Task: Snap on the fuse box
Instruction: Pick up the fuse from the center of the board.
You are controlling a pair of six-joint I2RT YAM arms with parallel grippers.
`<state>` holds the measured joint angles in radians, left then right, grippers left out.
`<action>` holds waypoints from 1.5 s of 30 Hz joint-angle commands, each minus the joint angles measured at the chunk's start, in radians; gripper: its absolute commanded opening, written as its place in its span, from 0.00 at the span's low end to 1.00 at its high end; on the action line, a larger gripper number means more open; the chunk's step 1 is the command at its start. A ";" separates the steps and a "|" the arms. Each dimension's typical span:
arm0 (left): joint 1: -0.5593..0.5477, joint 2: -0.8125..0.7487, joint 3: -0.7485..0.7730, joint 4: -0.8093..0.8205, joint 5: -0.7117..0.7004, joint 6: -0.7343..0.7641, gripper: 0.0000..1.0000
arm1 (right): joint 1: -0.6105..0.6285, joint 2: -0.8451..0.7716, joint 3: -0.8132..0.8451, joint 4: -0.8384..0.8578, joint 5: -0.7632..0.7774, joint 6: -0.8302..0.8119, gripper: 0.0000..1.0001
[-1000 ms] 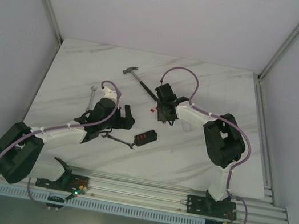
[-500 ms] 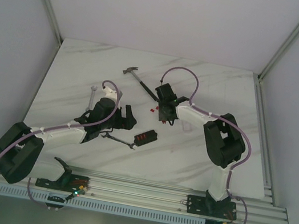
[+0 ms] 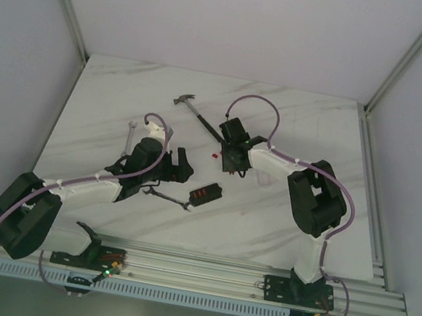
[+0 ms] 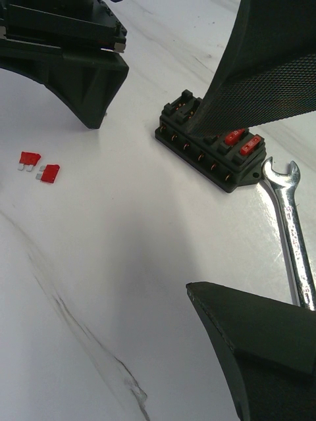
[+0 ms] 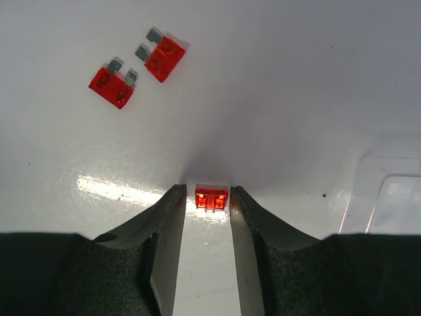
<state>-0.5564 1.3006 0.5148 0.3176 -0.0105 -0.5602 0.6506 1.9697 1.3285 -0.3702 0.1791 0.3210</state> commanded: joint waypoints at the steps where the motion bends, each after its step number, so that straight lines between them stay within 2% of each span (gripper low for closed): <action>1: 0.006 -0.002 0.012 0.020 0.017 -0.001 1.00 | 0.002 -0.005 0.009 -0.091 -0.001 0.003 0.40; 20: 0.006 0.008 0.022 0.025 0.031 -0.001 1.00 | 0.002 0.045 0.016 -0.064 0.014 0.021 0.37; 27: 0.004 0.016 0.019 0.057 0.054 -0.008 1.00 | 0.002 0.049 0.015 -0.044 0.024 0.024 0.29; 32: 0.001 0.010 0.014 0.098 0.064 -0.015 0.99 | 0.001 -0.013 -0.013 -0.010 0.028 0.025 0.27; 37: -0.015 0.009 0.002 0.212 0.064 -0.038 0.99 | 0.001 -0.119 -0.047 0.046 0.015 0.045 0.26; 45: -0.095 0.022 0.000 0.411 -0.038 -0.008 0.97 | 0.009 -0.285 -0.118 0.188 -0.040 0.076 0.25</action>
<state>-0.6189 1.3098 0.5148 0.5659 0.0120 -0.5896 0.6510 1.7744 1.2583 -0.2935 0.1699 0.3634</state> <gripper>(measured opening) 0.974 0.296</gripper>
